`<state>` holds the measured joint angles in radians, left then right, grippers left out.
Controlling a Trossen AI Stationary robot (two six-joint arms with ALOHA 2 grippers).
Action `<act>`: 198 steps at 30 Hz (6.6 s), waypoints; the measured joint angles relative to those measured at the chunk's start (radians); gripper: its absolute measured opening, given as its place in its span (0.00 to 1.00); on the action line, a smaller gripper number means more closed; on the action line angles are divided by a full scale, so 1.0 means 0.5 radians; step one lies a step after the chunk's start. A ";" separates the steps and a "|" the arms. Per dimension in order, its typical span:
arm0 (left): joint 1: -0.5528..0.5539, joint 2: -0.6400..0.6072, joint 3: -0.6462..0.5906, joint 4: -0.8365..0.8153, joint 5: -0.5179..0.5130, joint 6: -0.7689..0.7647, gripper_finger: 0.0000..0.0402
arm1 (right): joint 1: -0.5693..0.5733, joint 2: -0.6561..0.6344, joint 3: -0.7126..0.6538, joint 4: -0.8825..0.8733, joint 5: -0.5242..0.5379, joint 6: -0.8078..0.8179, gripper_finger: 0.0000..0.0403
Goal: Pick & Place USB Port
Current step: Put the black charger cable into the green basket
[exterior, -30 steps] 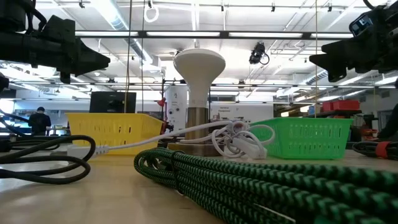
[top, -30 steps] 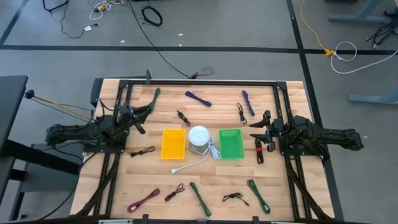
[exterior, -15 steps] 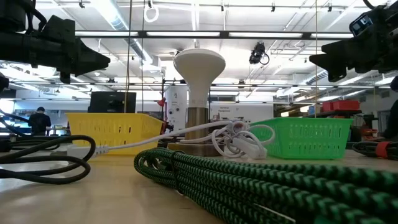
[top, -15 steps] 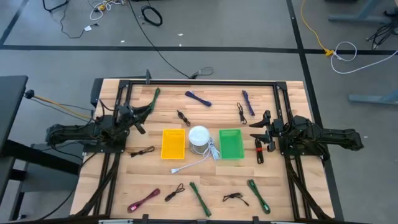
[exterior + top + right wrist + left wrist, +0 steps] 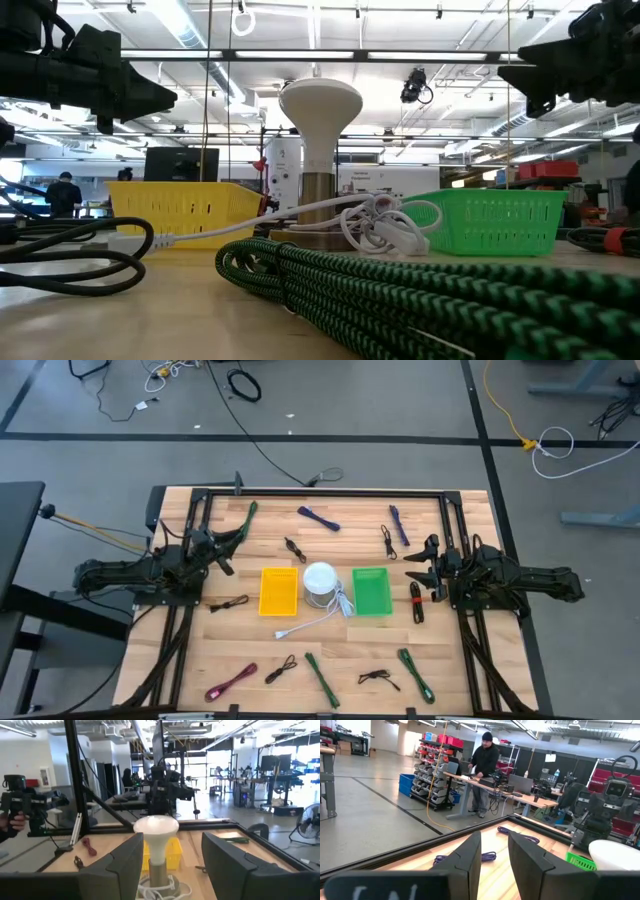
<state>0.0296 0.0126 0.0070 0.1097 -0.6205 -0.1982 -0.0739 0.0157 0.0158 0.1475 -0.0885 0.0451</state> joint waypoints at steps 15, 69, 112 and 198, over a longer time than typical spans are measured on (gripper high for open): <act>0.000 0.000 0.000 0.000 -0.044 0.002 0.26 | -0.004 -0.002 0.003 0.881 0.594 0.203 0.51; 0.000 0.000 0.000 0.011 -0.044 0.014 0.26 | 0.485 2.192 1.055 -2.079 0.114 2.426 0.57; 0.000 0.000 0.000 -0.006 -0.044 0.000 0.26 | 0.352 2.308 1.572 -1.312 0.574 1.650 0.10; 0.000 0.000 0.000 -0.030 -0.044 0.000 0.26 | -0.802 3.126 1.569 -1.258 0.736 0.575 0.64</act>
<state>0.0296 0.0128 0.0071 0.0948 -0.6426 -0.1982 -0.4750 1.5788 0.8005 -0.4815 0.2793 0.3325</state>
